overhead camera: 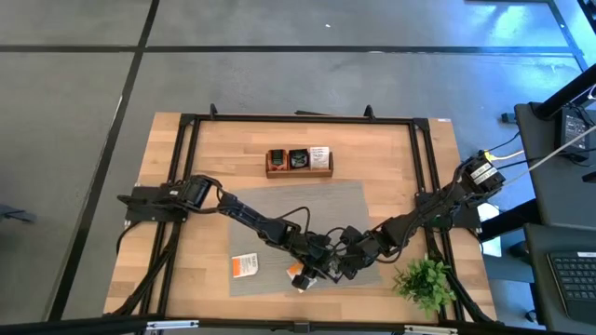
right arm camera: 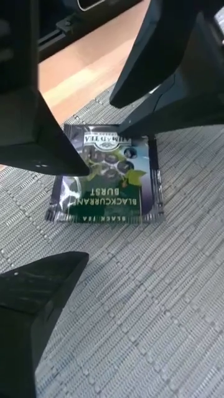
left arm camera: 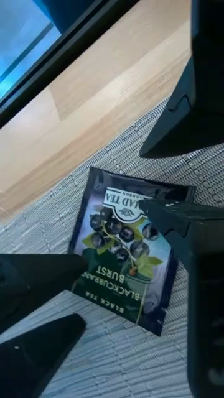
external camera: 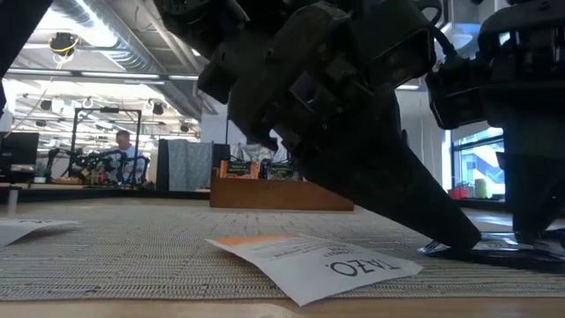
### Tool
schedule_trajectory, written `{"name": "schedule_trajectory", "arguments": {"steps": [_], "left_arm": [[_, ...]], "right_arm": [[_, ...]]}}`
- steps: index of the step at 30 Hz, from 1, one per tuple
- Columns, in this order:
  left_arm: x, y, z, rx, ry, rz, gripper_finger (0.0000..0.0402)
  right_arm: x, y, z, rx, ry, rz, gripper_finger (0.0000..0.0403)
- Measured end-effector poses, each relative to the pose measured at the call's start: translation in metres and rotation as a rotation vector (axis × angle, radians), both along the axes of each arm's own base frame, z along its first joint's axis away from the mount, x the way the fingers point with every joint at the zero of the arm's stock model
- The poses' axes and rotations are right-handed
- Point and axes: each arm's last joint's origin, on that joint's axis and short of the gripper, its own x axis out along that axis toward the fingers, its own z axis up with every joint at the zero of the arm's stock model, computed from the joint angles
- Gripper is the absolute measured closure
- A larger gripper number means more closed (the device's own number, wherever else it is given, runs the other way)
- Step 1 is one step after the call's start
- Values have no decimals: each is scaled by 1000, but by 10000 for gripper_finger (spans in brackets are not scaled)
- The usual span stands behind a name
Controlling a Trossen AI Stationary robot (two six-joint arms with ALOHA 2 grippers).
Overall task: Pick & Place Tea
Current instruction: Put the purple tea bag into the middle section of the wooden organizer
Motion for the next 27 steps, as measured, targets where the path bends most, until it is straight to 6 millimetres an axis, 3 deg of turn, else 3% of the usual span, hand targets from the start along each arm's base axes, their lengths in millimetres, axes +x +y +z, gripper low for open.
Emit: {"name": "schedule_trajectory", "arguments": {"steps": [7,14,22,27], "left_arm": [[-2,0,-2,-21,41,12,286],[-3,-2,-2,-27,47,16,286],[-3,-2,-2,-28,48,14,286],[-3,-2,-2,-28,49,13,286]], "right_arm": [[0,-1,0,-1,8,-9,192],[6,4,4,106,-34,-22,192],[1,2,1,113,41,-61,192],[2,3,1,120,35,-58,207]]}}
